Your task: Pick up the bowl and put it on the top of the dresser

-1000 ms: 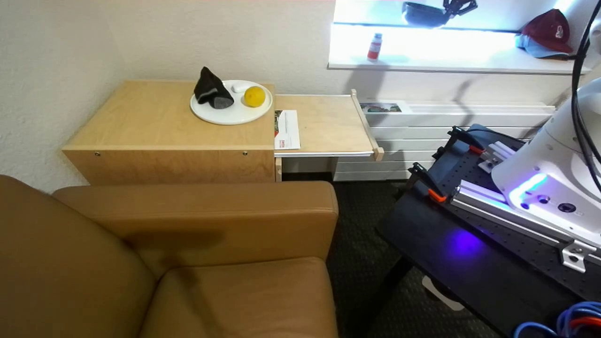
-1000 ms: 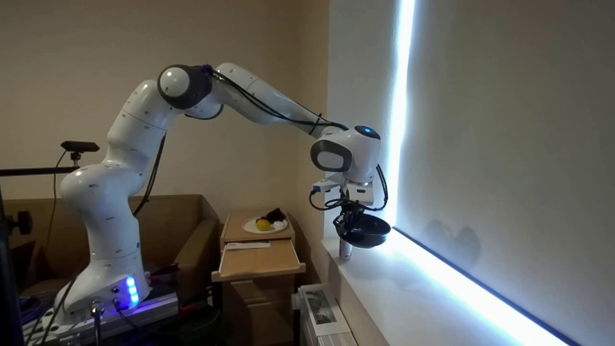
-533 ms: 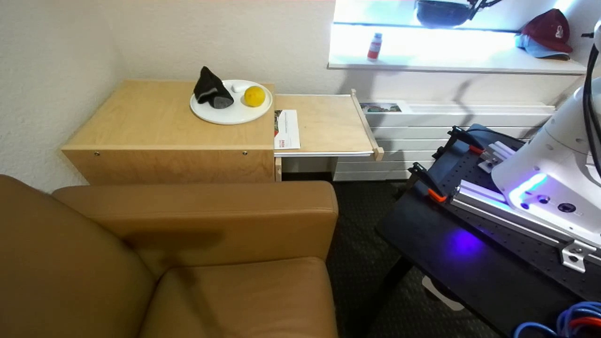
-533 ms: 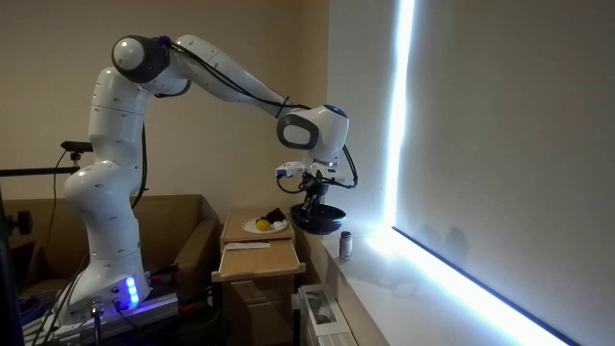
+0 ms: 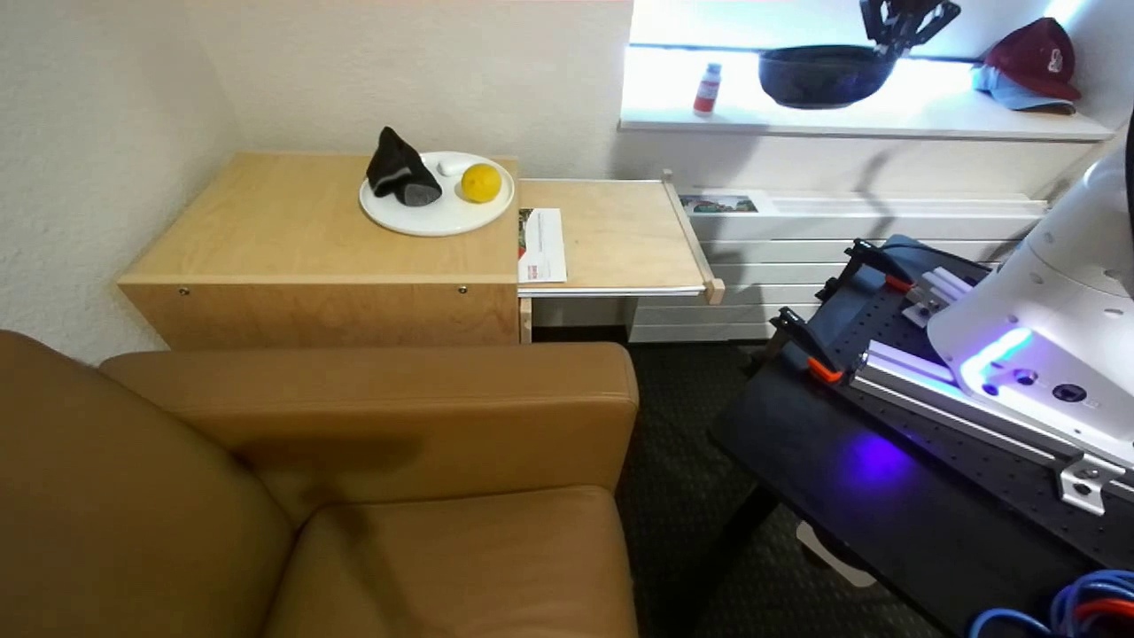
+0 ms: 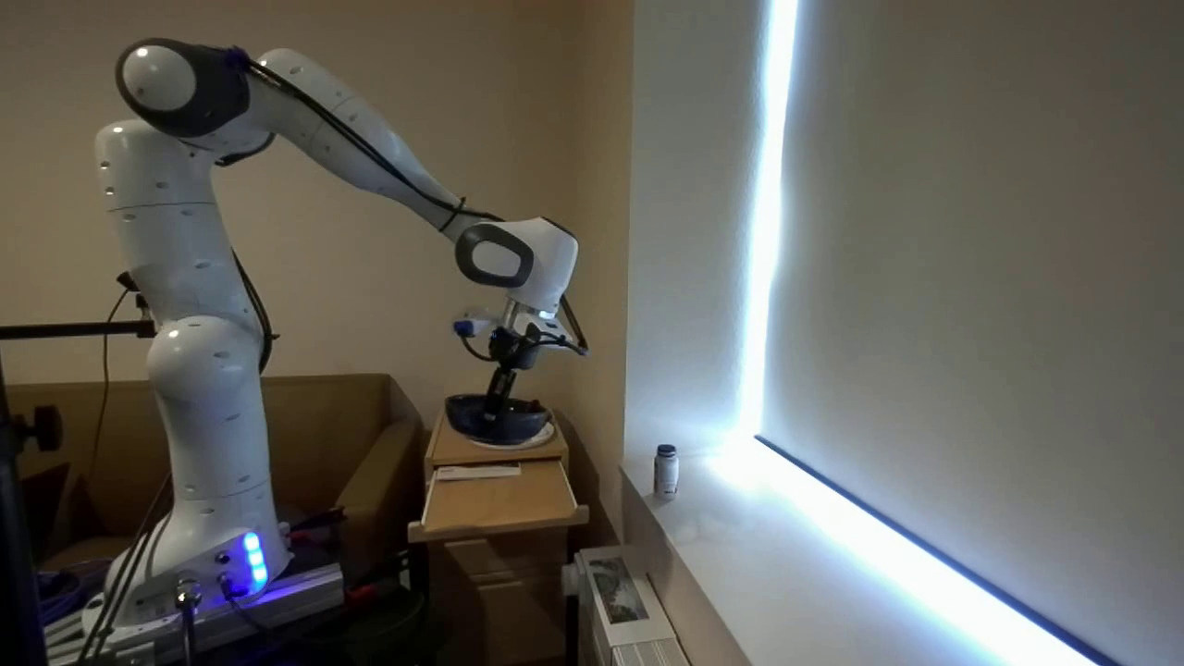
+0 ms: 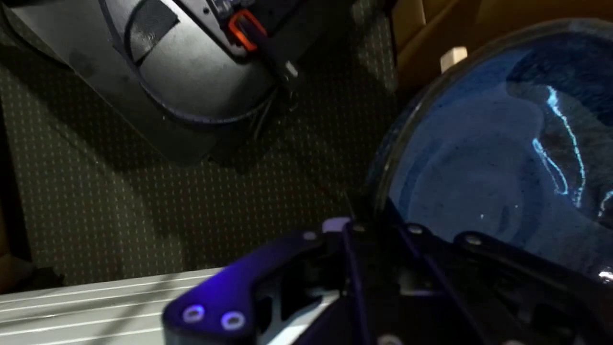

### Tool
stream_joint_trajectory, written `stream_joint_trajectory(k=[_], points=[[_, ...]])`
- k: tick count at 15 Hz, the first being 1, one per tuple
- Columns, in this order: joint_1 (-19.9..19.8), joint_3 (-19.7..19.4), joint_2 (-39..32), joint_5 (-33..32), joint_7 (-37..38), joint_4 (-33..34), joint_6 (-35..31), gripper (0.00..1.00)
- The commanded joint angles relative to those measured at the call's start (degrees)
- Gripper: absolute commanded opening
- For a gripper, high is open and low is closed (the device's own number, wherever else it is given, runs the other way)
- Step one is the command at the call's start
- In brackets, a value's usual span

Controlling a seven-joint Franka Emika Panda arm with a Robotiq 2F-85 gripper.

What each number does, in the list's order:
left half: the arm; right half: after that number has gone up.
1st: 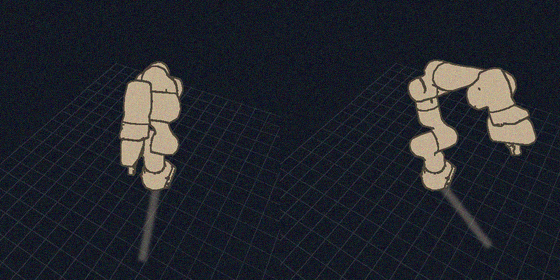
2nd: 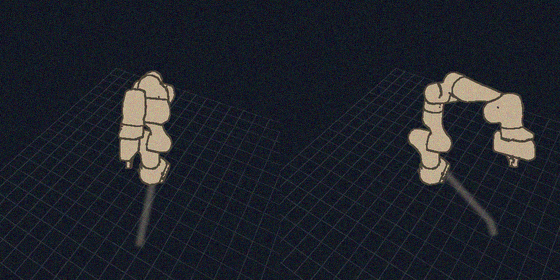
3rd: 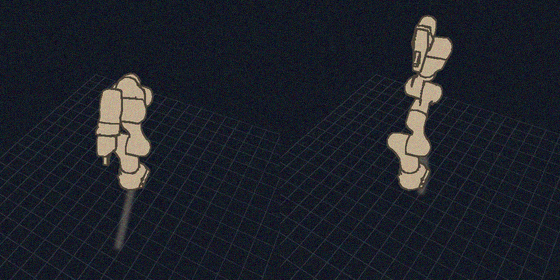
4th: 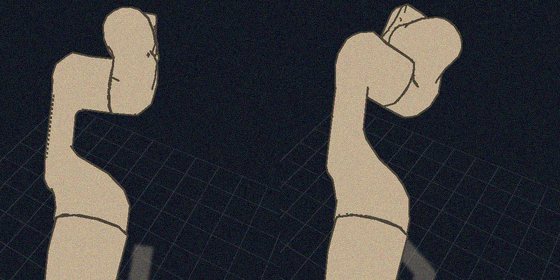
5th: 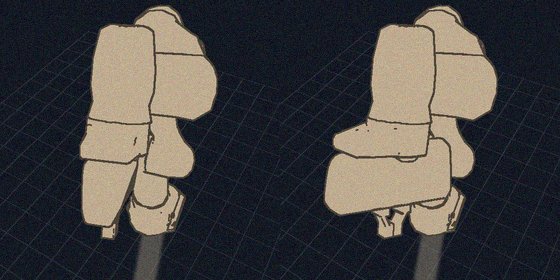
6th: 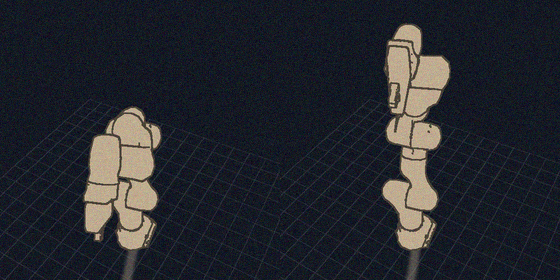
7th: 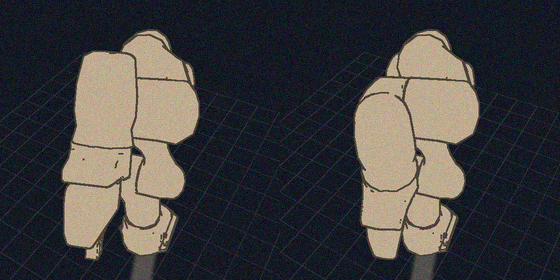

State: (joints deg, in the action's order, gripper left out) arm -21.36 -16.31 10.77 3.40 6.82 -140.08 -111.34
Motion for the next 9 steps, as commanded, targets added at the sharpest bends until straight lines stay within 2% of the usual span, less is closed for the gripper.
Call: stream_joint_trajectory(k=[1, 2, 4, 7, 9], points=[[3.25, 2.98, 13.73, -4.24, -1.45, -12.98, -1.40, 0.02], [4.60, 4.31, 15.57, -4.14, -1.11, -15.57, -3.27, 0.02], [8.09, 6.24, 17.85, 1.48, -0.07, -18.31, -8.00, 0.02], [14.32, 8.49, 14.29, 13.60, 2.10, -18.71, -18.49, 0.02], [17.94, 8.76, 9.60, 21.58, 1.20, -18.56, -28.47, 0.02]])
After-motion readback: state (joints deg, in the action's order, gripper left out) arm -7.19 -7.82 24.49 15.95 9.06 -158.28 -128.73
